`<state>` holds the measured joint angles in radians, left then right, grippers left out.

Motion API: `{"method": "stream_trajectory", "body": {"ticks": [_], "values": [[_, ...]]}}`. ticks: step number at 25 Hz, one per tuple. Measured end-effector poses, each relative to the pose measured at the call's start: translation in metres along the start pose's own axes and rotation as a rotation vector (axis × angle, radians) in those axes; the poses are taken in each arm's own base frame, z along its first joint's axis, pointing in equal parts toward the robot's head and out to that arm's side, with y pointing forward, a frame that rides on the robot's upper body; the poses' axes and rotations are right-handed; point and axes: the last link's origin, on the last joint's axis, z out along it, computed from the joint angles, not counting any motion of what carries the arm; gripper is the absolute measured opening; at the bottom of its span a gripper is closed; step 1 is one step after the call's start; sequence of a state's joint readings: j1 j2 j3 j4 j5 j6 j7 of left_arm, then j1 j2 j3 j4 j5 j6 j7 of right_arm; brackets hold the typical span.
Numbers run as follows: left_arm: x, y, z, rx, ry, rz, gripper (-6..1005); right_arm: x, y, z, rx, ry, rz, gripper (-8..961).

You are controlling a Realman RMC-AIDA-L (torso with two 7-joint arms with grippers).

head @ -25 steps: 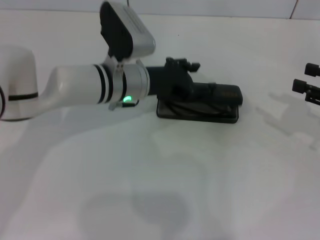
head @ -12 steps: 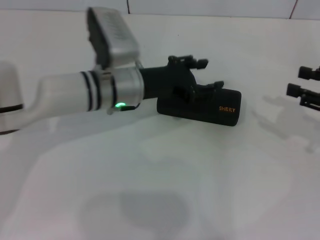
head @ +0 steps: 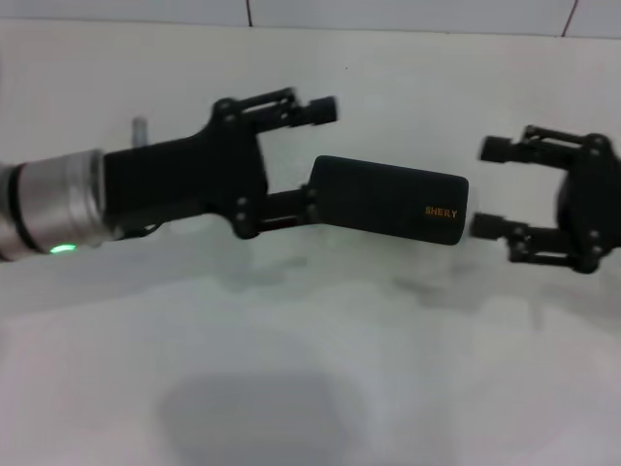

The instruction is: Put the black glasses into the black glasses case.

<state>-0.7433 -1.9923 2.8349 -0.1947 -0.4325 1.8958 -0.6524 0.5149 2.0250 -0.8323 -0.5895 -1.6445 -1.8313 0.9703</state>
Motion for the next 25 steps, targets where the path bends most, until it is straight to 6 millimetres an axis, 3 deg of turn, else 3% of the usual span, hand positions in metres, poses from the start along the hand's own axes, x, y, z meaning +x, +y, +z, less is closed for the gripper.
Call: {"method": "stream_trajectory", "body": {"ticks": [10,25], "values": [[-0.012,0.015,-0.021,0.054,-0.028,-0.011,700,0.015,-0.005,0.034,-0.016,-0.005,-0.037,701],[-0.023,0.031,-0.033,0.083,-0.05,-0.001,700,0.028,-0.003,0.043,0.024,0.0,-0.066,701]]}}
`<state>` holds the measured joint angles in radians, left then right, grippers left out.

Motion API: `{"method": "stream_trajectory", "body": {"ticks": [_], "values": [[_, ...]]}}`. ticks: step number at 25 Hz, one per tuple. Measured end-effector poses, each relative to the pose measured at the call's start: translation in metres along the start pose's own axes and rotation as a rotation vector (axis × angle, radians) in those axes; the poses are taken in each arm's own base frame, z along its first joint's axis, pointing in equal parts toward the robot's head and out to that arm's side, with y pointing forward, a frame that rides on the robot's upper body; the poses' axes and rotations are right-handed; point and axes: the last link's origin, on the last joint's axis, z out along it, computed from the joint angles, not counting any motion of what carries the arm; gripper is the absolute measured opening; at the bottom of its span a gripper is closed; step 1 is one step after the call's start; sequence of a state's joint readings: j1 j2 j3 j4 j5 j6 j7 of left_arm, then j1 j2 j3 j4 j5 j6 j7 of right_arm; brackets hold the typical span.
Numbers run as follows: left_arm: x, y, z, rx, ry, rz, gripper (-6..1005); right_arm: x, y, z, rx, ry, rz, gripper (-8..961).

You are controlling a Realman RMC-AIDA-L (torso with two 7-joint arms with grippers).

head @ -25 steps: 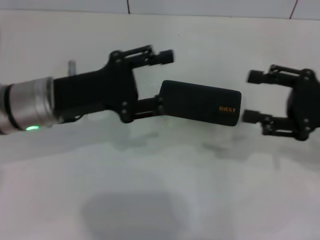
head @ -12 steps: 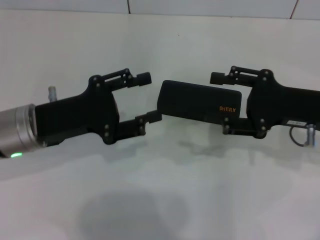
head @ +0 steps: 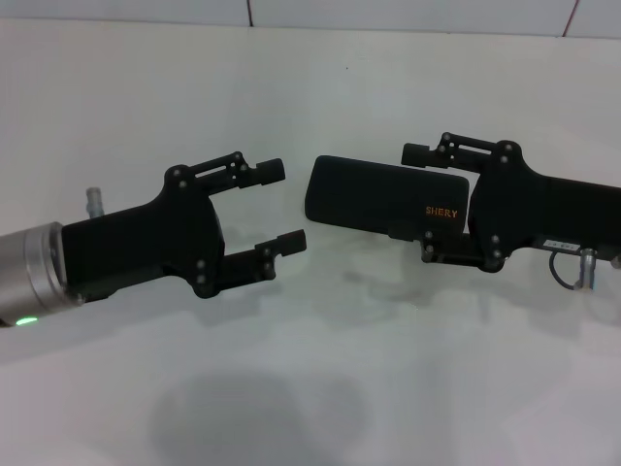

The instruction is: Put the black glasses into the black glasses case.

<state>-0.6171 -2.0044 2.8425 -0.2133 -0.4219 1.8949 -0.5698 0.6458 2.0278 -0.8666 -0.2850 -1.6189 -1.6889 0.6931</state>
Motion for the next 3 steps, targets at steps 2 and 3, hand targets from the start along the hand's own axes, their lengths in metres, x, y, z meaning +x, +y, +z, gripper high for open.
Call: {"method": "stream_trajectory", "body": {"ticks": [2,3], "values": [[-0.0013,0.0005,0.0012,0.003,-0.003,-0.002,700,0.0011,0.0006,-0.0009,0.005,0.003,0.0,701],[-0.002,0.0008,0.0018,0.005,-0.005,-0.003,700,0.0016,0.0009,-0.0012,0.006,0.004,-0.001,701]]}}
